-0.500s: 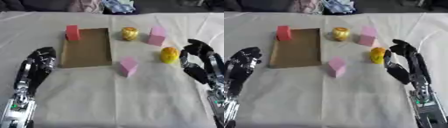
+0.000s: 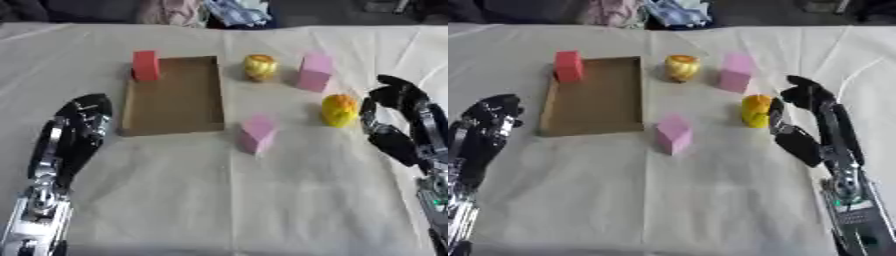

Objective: Pick up objects on the table and place them in the box.

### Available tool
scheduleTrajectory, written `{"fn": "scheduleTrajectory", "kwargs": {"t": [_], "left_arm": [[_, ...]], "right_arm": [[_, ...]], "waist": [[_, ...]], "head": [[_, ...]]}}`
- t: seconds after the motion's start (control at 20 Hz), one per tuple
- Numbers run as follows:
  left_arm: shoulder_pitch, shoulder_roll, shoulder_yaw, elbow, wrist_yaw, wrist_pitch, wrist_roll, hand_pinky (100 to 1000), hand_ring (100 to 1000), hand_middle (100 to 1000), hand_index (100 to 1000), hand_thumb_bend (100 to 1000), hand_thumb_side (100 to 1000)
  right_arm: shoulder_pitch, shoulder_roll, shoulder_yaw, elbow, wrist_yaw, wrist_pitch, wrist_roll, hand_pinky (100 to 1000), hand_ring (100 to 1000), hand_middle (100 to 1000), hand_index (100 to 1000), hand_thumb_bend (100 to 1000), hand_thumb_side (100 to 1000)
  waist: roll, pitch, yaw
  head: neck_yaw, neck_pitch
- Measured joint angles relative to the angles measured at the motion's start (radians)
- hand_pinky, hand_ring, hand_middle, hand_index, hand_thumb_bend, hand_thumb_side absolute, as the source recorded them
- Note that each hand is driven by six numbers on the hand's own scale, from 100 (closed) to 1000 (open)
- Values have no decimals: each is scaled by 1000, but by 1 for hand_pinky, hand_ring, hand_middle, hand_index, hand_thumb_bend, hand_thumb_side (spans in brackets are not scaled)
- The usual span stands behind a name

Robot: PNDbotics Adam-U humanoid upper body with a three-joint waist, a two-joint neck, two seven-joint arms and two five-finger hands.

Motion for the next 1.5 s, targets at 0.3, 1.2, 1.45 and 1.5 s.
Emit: {"fn": "scheduleTrajectory", "kwargs": {"t": [0.3,1.2,1.45,1.5], "left_arm": [[2,1,0,0,0,1,-1,727,759,722,767,246,550],[10,10,-12,1,0,1,-18,727,758,722,767,246,550],[10,10,-13,1,0,1,-21,728,758,722,767,247,551],[11,10,-14,1,0,1,-22,728,758,722,767,246,551]], "right_arm": [[-126,-180,31,21,13,10,81,861,769,702,888,100,339],[-623,-359,186,589,100,-111,614,950,833,777,937,389,458],[-716,-286,165,773,218,-150,665,954,836,780,937,399,462],[-730,-274,159,802,236,-156,668,955,837,781,938,401,462]], "waist": [[0,0,8],[-1,-10,35],[-1,-10,42],[-1,-10,43]], "head": [[-1,0],[-43,0],[-47,0],[-48,0]]}}
